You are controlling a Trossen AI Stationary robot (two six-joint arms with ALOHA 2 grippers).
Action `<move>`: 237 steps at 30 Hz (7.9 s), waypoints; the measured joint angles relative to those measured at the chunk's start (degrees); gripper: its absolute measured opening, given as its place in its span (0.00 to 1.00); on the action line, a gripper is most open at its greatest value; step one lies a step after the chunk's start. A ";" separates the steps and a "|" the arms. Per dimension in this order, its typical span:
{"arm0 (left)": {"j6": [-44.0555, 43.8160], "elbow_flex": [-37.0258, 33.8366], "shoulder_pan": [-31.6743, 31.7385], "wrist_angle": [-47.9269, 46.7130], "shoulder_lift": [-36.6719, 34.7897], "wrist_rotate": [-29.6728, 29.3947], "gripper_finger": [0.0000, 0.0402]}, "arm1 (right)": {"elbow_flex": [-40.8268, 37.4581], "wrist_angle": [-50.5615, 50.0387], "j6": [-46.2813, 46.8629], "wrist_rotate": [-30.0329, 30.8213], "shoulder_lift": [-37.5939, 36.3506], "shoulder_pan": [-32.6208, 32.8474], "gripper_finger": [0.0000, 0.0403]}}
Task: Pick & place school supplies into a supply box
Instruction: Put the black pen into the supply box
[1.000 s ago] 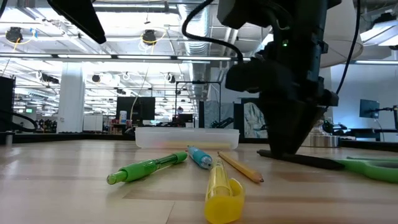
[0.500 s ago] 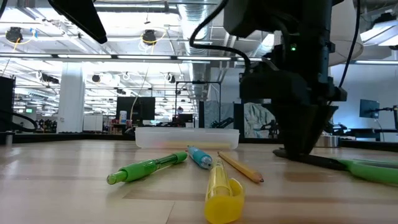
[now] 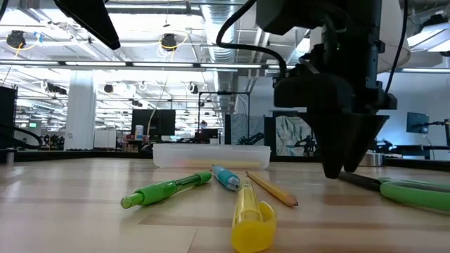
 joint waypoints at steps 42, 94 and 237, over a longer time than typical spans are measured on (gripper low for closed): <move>-0.44 0.00 -0.02 -0.39 0.00 0.12 0.40 | -3.30 6.85 -3.34 -5.77 -0.37 -2.14 0.34; -0.42 0.00 0.04 -3.41 0.00 -1.29 0.40 | -1.18 7.53 -15.42 -6.97 0.07 -7.28 0.13; -18.97 -0.02 -6.08 -13.86 0.00 -7.49 0.40 | 13.99 13.84 -53.99 -1.25 -0.02 -28.35 0.12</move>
